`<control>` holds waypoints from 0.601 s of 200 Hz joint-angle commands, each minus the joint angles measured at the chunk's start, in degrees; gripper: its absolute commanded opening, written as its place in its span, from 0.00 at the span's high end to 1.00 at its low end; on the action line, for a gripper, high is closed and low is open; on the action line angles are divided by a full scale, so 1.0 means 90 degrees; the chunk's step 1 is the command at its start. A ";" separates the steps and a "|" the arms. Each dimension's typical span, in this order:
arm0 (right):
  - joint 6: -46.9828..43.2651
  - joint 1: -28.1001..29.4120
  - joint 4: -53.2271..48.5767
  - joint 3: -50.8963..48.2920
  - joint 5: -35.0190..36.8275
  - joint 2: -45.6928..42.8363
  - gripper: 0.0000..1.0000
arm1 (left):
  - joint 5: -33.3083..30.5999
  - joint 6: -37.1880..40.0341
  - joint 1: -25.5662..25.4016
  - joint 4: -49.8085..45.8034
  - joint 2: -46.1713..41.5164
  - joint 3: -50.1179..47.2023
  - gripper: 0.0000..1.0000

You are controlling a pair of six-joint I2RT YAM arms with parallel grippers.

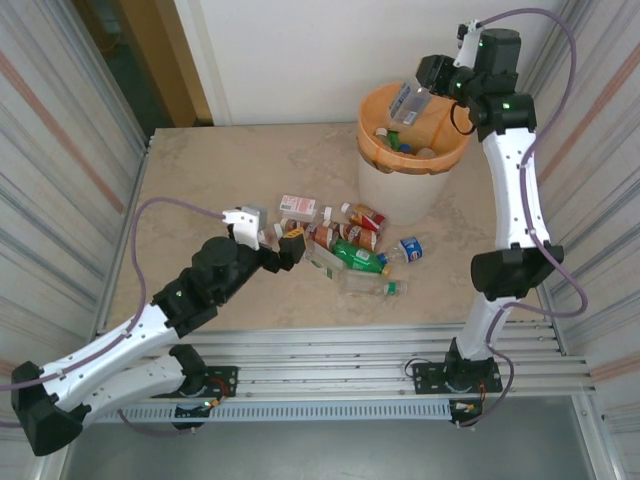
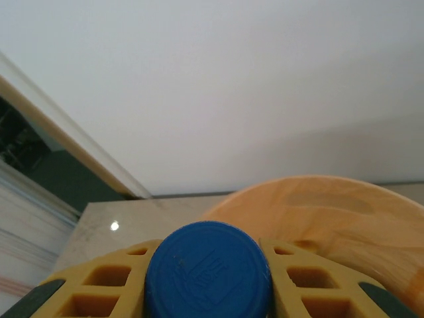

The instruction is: Put the plastic bottles in the bin

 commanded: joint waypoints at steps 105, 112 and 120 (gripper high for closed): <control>0.0028 0.0138 -0.0404 0.0129 -0.0339 0.1315 0.71 | -0.0349 -0.0209 0.0060 -0.0124 -0.0134 -0.0076 0.01; 0.0016 0.0169 -0.0418 0.0091 -0.0322 0.1330 0.68 | -0.0353 -0.0217 0.0074 -0.0144 -0.0129 -0.0062 0.01; 0.0006 0.0183 -0.0440 0.0044 -0.0302 0.1354 0.64 | -0.0372 -0.0231 0.0084 -0.0169 -0.0131 -0.0068 0.02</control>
